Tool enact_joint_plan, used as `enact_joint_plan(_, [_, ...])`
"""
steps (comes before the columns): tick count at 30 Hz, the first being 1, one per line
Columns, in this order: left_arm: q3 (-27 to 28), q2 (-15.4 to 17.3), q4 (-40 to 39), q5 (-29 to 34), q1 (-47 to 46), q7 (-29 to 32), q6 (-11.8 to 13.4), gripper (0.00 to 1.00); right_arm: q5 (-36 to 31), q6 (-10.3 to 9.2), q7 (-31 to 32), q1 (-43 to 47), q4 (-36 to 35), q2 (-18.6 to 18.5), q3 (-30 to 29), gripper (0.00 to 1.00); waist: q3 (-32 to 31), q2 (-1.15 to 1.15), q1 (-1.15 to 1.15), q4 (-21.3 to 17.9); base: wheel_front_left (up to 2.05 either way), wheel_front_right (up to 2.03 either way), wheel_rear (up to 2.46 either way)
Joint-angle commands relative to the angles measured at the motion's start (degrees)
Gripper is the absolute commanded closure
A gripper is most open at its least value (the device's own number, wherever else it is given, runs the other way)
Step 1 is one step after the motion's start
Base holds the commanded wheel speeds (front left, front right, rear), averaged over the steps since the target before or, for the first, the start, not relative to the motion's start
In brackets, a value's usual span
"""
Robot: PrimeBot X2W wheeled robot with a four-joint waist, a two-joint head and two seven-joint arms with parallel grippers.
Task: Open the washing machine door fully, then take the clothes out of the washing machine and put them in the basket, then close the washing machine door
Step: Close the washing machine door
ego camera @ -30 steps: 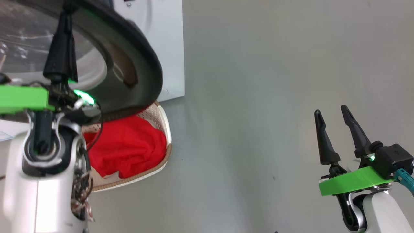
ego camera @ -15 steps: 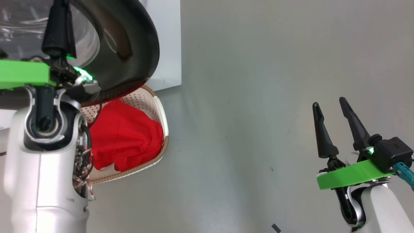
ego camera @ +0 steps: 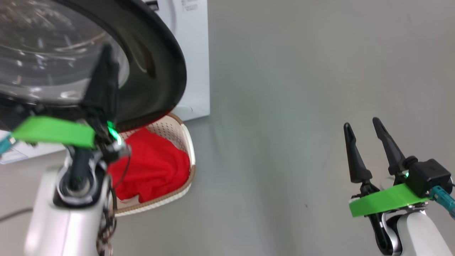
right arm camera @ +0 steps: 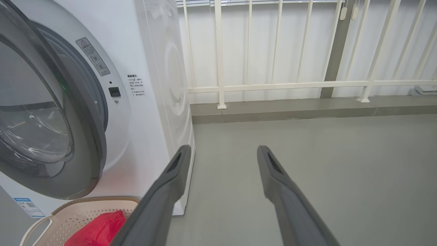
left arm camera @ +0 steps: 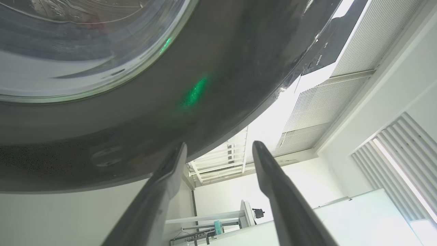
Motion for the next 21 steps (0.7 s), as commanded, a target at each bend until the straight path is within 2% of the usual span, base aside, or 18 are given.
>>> enact_joint_plan(1, [0.9,2.2,-2.0,1.5,1.4,-0.1,-1.1,0.00,-0.6,0.36,-0.3,0.3,-1.2,-0.2,0.9,0.00,-2.1,0.00,0.00,1.2,0.00,0.00,0.00])
enact_joint_plan(6, [-0.4,3.2,-4.1,6.4,7.6,-3.2,-2.0,0.00,-0.8,0.36,-0.3,1.4,-1.3,-0.2,0.5,0.00,-5.0,0.00,0.00,2.6,0.00,0.00,0.00])
enact_joint_plan(15, [-4.9,8.5,-3.6,23.6,16.5,-14.1,-2.7,0.00,-0.5,0.36,-0.3,3.7,-2.4,-0.2,0.7,0.00,-9.0,0.00,0.00,5.0,0.00,0.00,0.00])
enact_joint_plan(21, [-5.8,9.9,-3.9,30.8,21.2,-19.4,-2.8,0.00,-0.5,0.36,-0.3,5.1,-3.0,-0.2,0.3,0.00,-10.7,0.00,0.00,6.2,0.00,0.00,0.00])
